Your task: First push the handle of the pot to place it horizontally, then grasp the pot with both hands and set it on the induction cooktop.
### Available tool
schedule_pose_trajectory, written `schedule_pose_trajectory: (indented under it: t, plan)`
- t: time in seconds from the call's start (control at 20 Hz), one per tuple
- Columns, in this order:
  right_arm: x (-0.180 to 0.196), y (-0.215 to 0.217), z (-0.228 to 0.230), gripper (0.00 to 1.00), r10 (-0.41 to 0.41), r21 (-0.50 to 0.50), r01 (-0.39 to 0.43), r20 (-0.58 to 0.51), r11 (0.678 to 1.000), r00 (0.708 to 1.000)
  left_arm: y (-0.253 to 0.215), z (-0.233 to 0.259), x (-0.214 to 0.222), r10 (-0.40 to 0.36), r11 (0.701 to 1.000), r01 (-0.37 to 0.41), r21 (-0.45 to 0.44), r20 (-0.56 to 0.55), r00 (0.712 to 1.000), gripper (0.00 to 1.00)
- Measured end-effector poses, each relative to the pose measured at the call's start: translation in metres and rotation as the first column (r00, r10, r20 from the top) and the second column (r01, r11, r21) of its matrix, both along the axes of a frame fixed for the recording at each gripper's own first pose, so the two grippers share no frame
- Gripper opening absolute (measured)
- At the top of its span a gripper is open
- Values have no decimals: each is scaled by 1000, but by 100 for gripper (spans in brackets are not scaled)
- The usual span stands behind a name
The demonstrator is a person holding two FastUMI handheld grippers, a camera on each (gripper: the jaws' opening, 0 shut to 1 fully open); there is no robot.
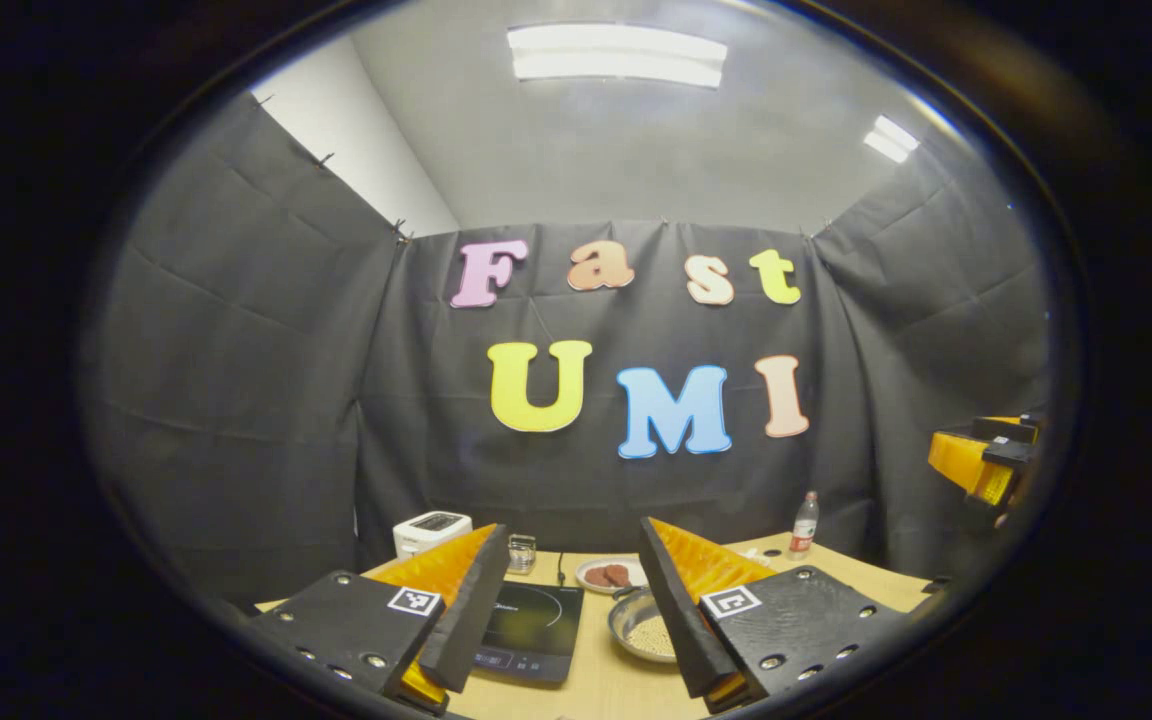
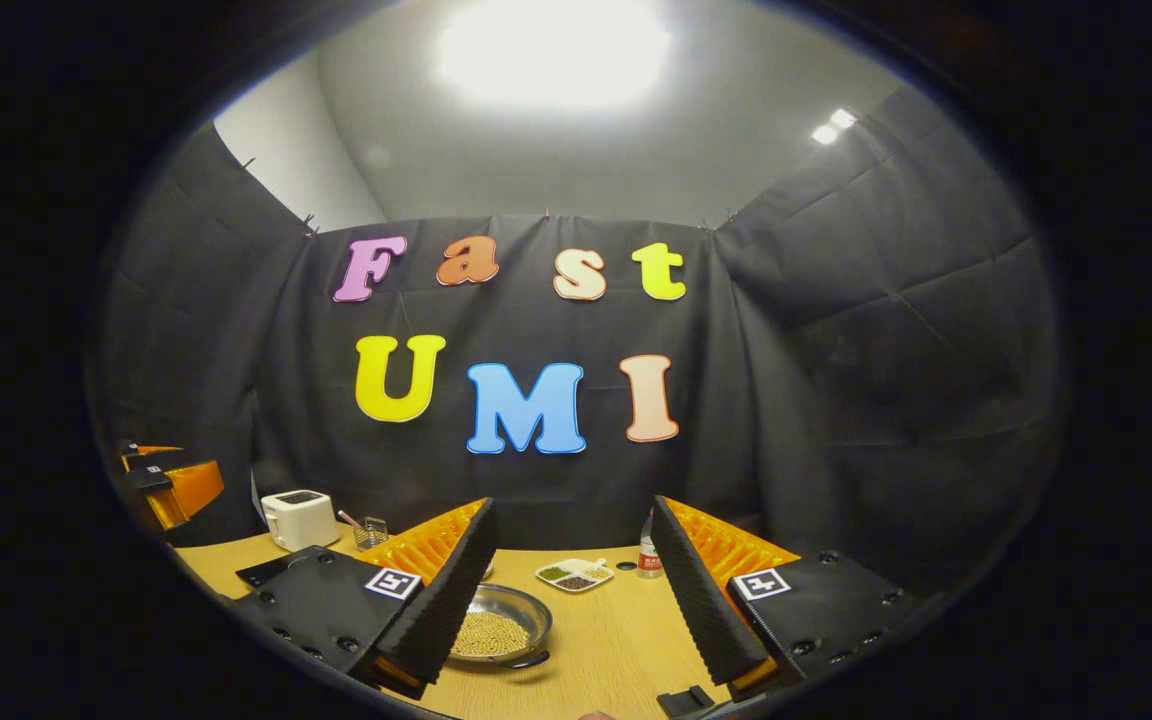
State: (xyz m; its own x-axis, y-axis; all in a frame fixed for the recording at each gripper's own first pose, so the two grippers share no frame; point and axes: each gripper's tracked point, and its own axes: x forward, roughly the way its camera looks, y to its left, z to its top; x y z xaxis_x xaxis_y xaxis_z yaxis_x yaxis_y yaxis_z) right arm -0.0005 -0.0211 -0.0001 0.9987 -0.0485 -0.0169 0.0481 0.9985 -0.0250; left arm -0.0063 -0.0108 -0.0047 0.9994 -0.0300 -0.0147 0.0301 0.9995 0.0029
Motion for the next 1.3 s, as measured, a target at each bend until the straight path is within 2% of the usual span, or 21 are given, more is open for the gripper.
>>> schedule_pose_trajectory:
  t: [0.65,0.85,1.0,1.1,1.15,1.25,1.3]
  plan:
    - [2,14,-1,95,24,-29,-24,-3,999,1000,3,-4,-1,2,1000,-2,4,-15,1000,76]
    - [4,19,0,80,24,-42,-24,2,999,1000,4,-6,1,7,1000,-7,6,-16,1000,76]
    - [6,24,-3,65,22,-50,-22,-8,999,1000,7,-9,2,15,1000,-15,7,-15,1000,76]
    - [8,33,-6,62,24,-55,-25,-23,998,999,8,-10,3,19,1000,-19,10,-13,1000,76]
    - [11,32,-6,51,27,-53,-28,-24,998,999,9,-10,4,21,1000,-21,12,-13,1000,76]
    - [12,39,-10,37,37,-50,-38,-33,998,999,17,-10,7,27,1000,-26,14,-10,1000,76]
    - [13,44,-10,37,46,-50,-48,-38,998,998,23,-9,10,29,999,-29,15,-11,1000,76]
